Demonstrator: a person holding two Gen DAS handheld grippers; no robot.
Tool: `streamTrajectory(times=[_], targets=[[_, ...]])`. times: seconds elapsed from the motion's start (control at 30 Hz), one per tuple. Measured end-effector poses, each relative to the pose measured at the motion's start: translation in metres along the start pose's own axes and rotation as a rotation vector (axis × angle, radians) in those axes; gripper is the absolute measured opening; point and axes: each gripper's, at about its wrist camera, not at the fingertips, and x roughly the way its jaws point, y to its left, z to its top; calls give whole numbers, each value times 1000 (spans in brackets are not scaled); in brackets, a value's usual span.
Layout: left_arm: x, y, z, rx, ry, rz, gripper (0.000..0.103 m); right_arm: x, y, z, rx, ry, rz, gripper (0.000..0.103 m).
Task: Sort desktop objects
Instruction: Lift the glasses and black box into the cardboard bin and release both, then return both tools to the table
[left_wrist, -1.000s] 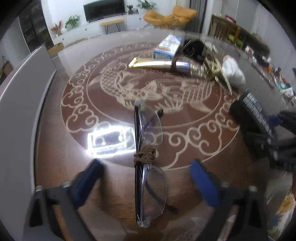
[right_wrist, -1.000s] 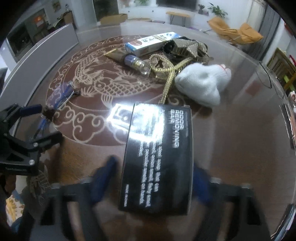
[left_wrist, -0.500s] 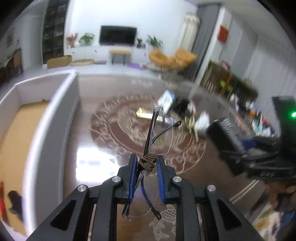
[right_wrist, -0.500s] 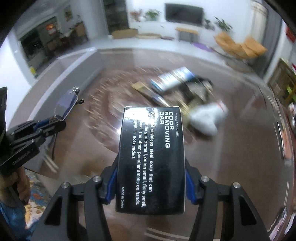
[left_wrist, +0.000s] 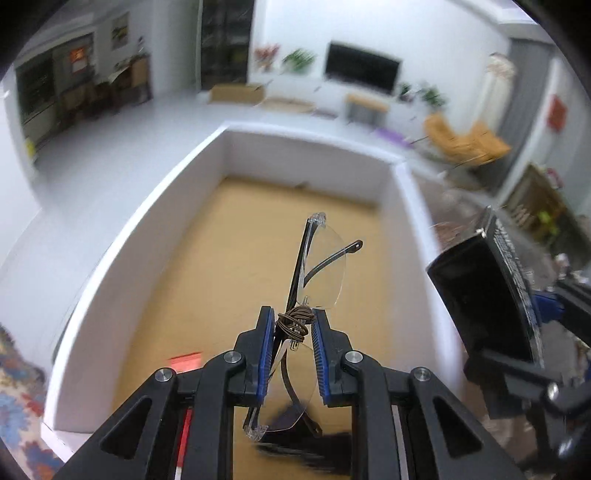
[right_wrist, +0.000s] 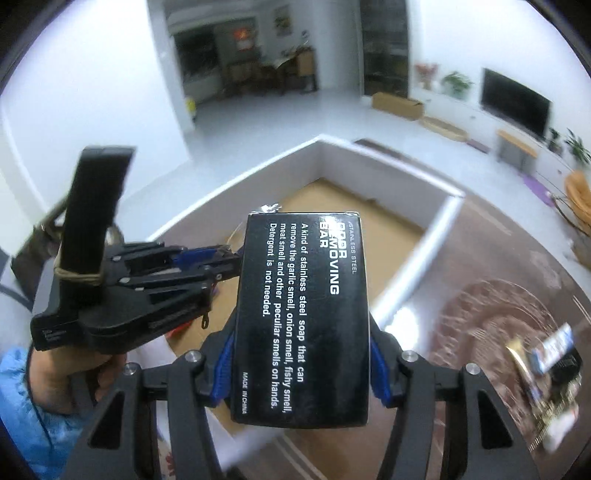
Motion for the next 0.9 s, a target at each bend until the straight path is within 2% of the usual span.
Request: streamTrajectory(times=[0.13, 0.2, 0.23, 0.27, 0.3, 0.33, 0.43, 0.53, 0.6, 0.67, 0.73, 0.8, 0.87, 0.9], targets=[[35, 26, -4, -25, 102, 53, 20, 55, 11, 6, -10, 70, 5, 60], [40, 33, 0, -57, 115, 54, 31, 71, 6, 7, 20, 73, 10, 65], [41, 35, 0, -56, 112, 81, 59, 74, 2, 7, 35, 70, 16, 74], [39, 35, 1, -62, 103, 108, 86, 75, -1, 8, 53, 67, 24, 77], [34, 35, 2, -66, 81, 115, 92, 72, -6, 9, 72, 55, 36, 78], [28, 33, 1, -64, 45, 120, 93, 67, -11, 9, 91, 32, 56, 79], [22, 24, -3, -54, 21, 151, 93, 42, -26, 5, 122, -37, 81, 83], [-1, 3, -10, -42, -68, 129, 93, 13, -43, -12, 123, -113, 48, 90], [-21, -19, -15, -10, -131, 98, 93, -8, -57, -34, 119, -162, -15, 95], [-45, -47, -21, 30, -195, 52, 94, -25, -83, -73, 129, -191, -108, 102], [-68, -80, -27, 78, -250, -15, 94, -35, -116, -114, 177, -188, -206, 102], [-89, -119, -35, 137, -292, -102, 95, -41, -149, -158, 231, -157, -304, 102], [-102, -162, -43, 200, -313, -183, 103, -40, -183, -201, 283, -89, -420, 102], [-104, -182, -50, 224, -314, -214, 103, -40, -201, -224, 322, -44, -475, 102]])
